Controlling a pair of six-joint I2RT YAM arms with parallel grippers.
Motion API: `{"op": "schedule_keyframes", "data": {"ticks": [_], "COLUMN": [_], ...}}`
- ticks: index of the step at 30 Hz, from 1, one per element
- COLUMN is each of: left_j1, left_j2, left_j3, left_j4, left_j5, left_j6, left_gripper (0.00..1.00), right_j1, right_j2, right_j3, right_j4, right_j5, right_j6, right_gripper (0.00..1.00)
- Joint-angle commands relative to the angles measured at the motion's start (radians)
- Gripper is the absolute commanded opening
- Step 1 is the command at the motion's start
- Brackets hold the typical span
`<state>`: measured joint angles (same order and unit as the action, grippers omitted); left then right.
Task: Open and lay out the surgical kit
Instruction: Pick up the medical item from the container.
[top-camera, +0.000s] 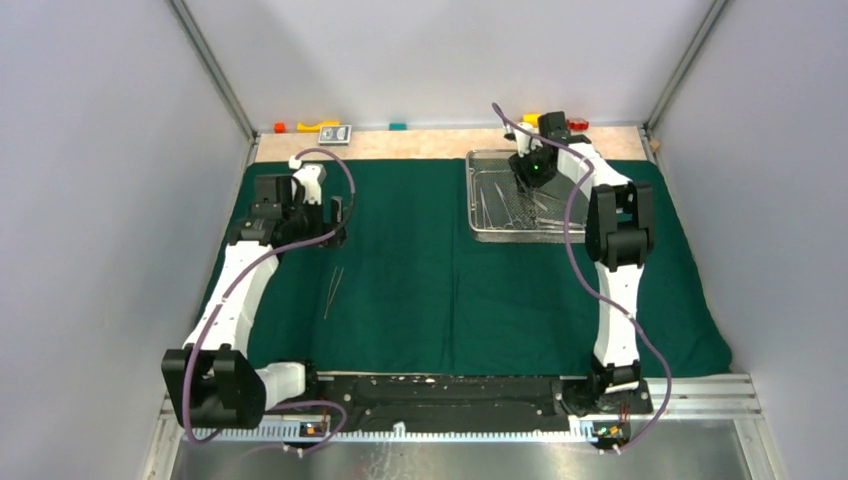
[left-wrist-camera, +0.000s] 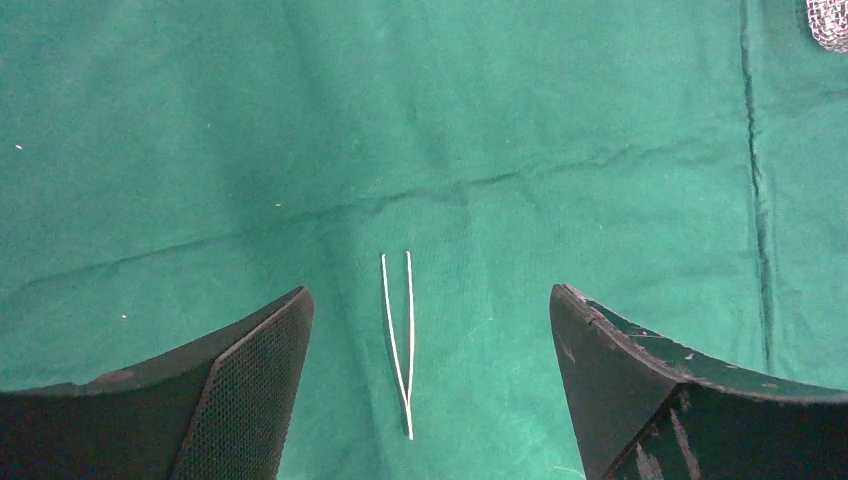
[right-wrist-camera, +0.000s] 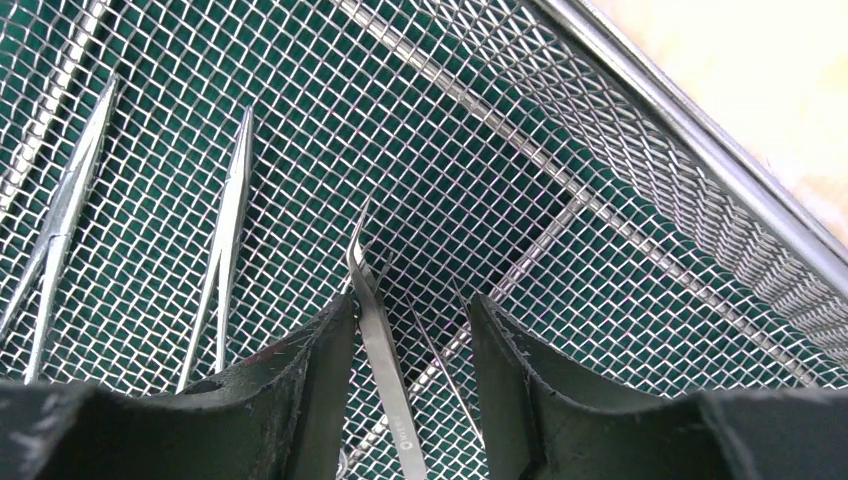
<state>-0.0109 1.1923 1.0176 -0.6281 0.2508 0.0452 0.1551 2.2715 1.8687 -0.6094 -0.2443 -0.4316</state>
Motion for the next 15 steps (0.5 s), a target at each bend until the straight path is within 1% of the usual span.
{"op": "schedule_keyframes", "data": {"ticks": [1,10,15], "left_j1": [0.003,0.003,0.002], "left_j2": [0.013,0.031,0.049], "left_j3": [0.013,0.020,0.031], "left_j4": [0.051,0.070,0.084], "left_j5": [0.028,0.045,0.056], "left_j6": [0.006,0.002,0.002], "left_gripper": [0.93,0.93,0.94], "right_j1": [0.010,0.014,0.014], "right_j2": [-0.008,0.026,0.015], "right_j3": [0.018,0.039,0.047], "right_j4": [-0.001,-0.037,-0.045], "right_j5": [0.023,-0.007,-0.031], "right_j6": [-0.047,-0.082,-0.077], "right_gripper": [0.44,0.29,0.17]}}
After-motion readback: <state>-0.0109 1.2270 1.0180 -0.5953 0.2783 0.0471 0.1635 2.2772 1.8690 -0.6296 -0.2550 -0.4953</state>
